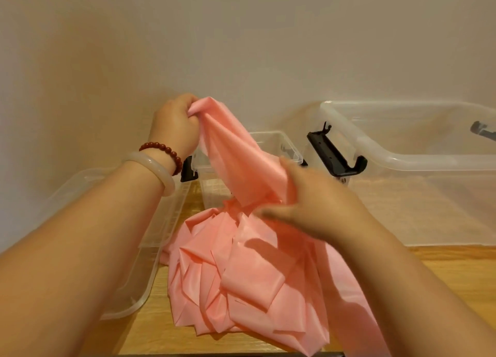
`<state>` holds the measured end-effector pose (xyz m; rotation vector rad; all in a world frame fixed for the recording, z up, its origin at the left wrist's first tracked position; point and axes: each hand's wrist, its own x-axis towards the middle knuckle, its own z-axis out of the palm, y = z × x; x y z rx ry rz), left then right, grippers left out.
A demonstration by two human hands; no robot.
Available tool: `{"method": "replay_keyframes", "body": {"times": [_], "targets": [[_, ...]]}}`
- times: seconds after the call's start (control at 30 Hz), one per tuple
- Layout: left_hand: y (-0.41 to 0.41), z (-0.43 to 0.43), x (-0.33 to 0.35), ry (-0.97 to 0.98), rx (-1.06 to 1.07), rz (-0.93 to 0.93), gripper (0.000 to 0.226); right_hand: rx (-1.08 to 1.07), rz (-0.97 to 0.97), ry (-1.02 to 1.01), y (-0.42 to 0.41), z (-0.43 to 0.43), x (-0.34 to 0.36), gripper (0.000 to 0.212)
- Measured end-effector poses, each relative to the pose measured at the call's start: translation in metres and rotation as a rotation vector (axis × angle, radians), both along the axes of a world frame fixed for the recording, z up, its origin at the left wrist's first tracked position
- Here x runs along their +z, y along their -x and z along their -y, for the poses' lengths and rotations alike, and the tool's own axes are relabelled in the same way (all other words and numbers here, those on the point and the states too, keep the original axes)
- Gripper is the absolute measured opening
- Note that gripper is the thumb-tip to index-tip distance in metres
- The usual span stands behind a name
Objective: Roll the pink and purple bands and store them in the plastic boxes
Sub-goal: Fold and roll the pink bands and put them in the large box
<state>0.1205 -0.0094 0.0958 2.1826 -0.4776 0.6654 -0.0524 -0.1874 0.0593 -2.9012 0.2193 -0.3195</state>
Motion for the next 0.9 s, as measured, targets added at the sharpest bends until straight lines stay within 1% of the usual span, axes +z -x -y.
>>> {"method": "replay_keyframes", "body": {"times": [0.03,0.07,0.1,0.13,0.17,0.2,0.27,0.33,0.4,0.47,0.5,0.53,0.63,0.67,0.7,0.77,0.83,0.9], "targets": [[0.000,0.001,-0.002,-0.024,-0.007,-0.001,0.037,0.021,-0.169,0.051,0.001,-0.004,-0.006,0.114],[0.000,0.001,-0.005,-0.034,-0.023,-0.005,0.038,0.031,-0.296,0.098,0.002,-0.008,-0.013,0.122],[-0.002,0.001,-0.009,-0.034,-0.045,-0.014,0.039,0.037,-0.368,0.142,0.001,-0.011,-0.020,0.121],[-0.002,0.001,-0.012,-0.035,-0.061,-0.023,0.040,0.040,-0.372,0.177,0.000,-0.011,-0.024,0.109],[-0.002,-0.001,-0.015,-0.036,-0.065,-0.030,0.040,0.030,-0.318,0.198,-0.001,-0.009,-0.024,0.092],[-0.001,-0.002,-0.017,-0.030,-0.055,-0.023,0.041,0.004,-0.218,0.188,-0.002,-0.006,-0.022,0.073],[-0.001,-0.006,-0.017,0.017,-0.015,0.009,0.043,-0.077,0.066,0.102,-0.002,0.001,-0.010,0.042],[0.000,-0.010,-0.011,0.057,0.015,0.036,0.039,-0.145,0.324,0.008,0.000,0.006,0.007,0.027],[-0.002,-0.012,-0.004,0.015,0.038,0.066,0.026,-0.187,0.458,-0.023,0.001,0.008,0.020,0.022],[-0.006,-0.010,0.006,-0.037,0.063,0.039,0.025,-0.206,0.452,-0.019,0.001,0.008,0.027,0.022],[-0.010,-0.007,0.010,-0.015,0.049,-0.002,0.025,-0.211,0.414,-0.013,0.002,0.007,0.029,0.020],[-0.014,-0.003,0.015,0.065,-0.003,-0.069,0.025,-0.212,0.371,-0.007,0.003,0.006,0.030,0.018],[-0.019,0.016,0.031,0.471,-0.282,-0.311,0.025,-0.229,0.298,-0.017,0.003,0.003,0.024,0.014],[-0.018,0.023,0.037,0.560,-0.344,-0.334,0.028,-0.240,0.300,-0.022,0.002,0.002,0.022,0.014],[-0.017,0.028,0.042,0.601,-0.385,-0.312,0.030,-0.254,0.310,-0.022,0.001,0.001,0.019,0.014],[-0.015,0.036,0.053,0.604,-0.436,-0.219,0.032,-0.282,0.341,-0.028,-0.002,0.000,0.017,0.015],[-0.017,0.038,0.058,0.553,-0.454,-0.150,0.034,-0.288,0.363,-0.039,-0.004,-0.001,0.017,0.017],[-0.017,0.040,0.054,0.434,-0.432,-0.166,0.036,-0.279,0.354,-0.044,-0.004,-0.002,0.017,0.018]]}}
